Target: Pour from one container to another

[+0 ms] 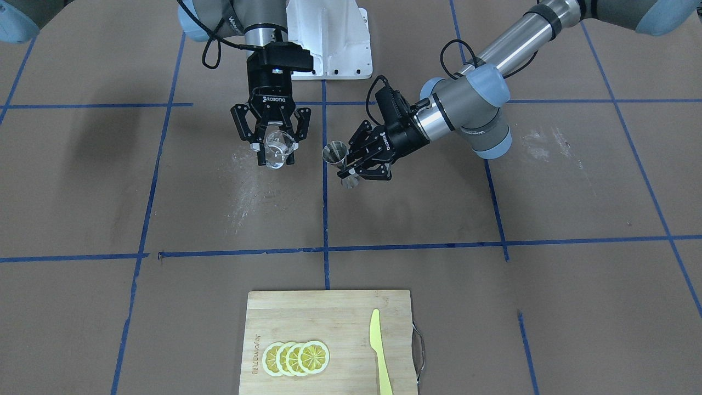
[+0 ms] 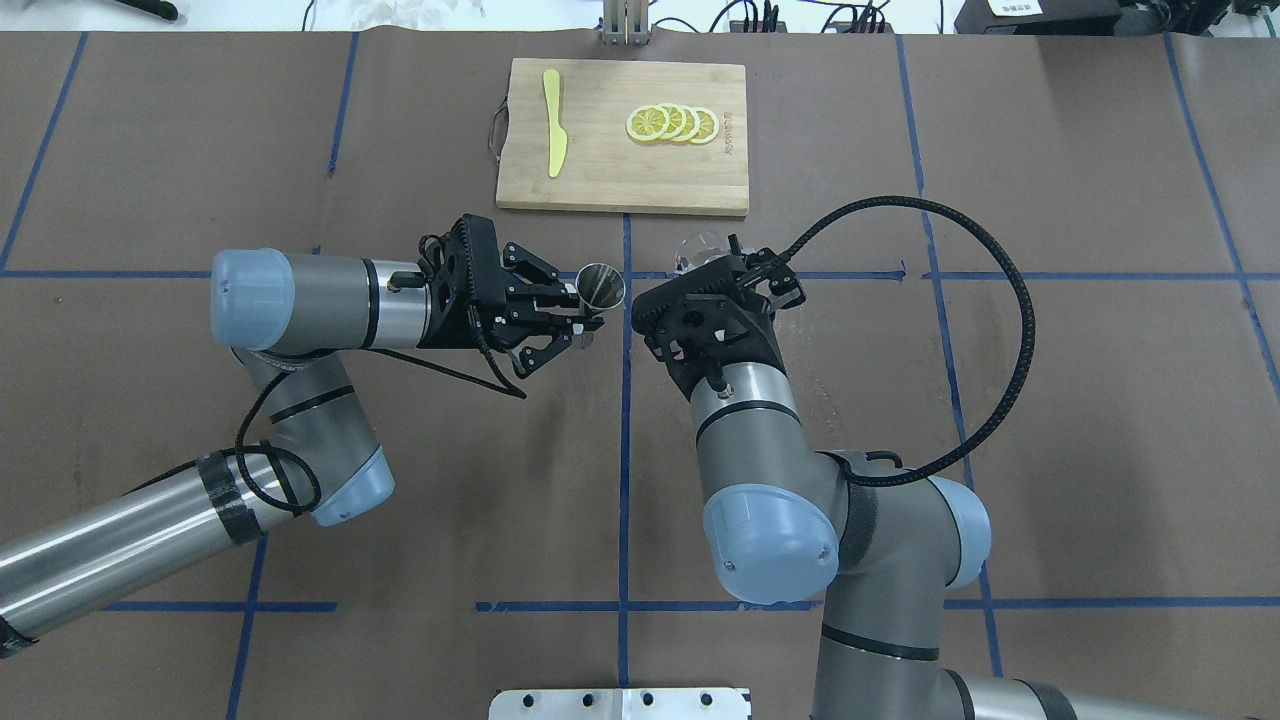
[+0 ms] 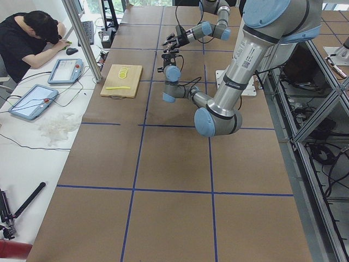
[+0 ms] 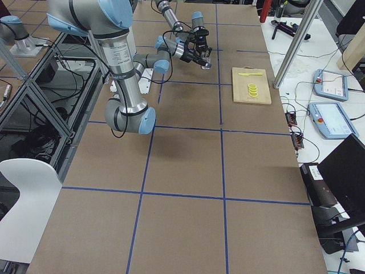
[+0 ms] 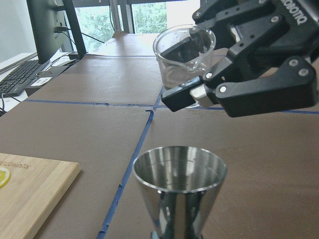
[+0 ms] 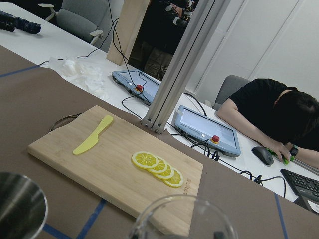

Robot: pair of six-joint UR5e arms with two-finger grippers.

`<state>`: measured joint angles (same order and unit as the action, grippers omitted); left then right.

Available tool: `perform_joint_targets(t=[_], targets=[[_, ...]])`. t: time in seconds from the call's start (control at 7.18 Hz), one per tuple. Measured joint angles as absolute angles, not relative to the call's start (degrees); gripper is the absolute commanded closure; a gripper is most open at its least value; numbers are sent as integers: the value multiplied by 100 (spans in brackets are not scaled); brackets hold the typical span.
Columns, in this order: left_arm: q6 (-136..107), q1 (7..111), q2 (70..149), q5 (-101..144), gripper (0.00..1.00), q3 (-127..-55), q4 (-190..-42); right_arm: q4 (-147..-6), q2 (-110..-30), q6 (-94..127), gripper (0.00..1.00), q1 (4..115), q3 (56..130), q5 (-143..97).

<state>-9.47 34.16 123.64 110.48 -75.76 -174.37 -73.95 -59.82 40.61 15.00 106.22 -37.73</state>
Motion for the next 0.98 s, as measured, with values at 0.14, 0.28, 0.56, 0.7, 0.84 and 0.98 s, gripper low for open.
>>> perform_joint_targets(t=[0.14, 0.28, 0.56, 0.7, 0.84, 0.98], targets=[[-946, 3413, 12365, 11048, 100, -7576, -17438, -7400, -5903, 3818, 100, 1457, 10612, -3638], [-947, 3412, 12366, 11048, 100, -7576, -17438, -7415, -5810, 3595, 100, 1404, 10586, -3488], [-945, 3410, 12366, 11048, 100, -7576, -17437, -7446, -5724, 3364, 100, 1360, 10546, -3352], [-947, 3410, 12366, 11048, 100, -7576, -17438, -7453, -5680, 3240, 100, 1358, 10510, -3323], [-948, 3410, 12366, 11048, 100, -7576, -17438, -7460, -5612, 3108, 100, 1354, 10430, -3265], [-949, 3410, 12366, 11048, 100, -7577, -17438, -7469, -5517, 3030, 100, 1355, 10305, -3198]])
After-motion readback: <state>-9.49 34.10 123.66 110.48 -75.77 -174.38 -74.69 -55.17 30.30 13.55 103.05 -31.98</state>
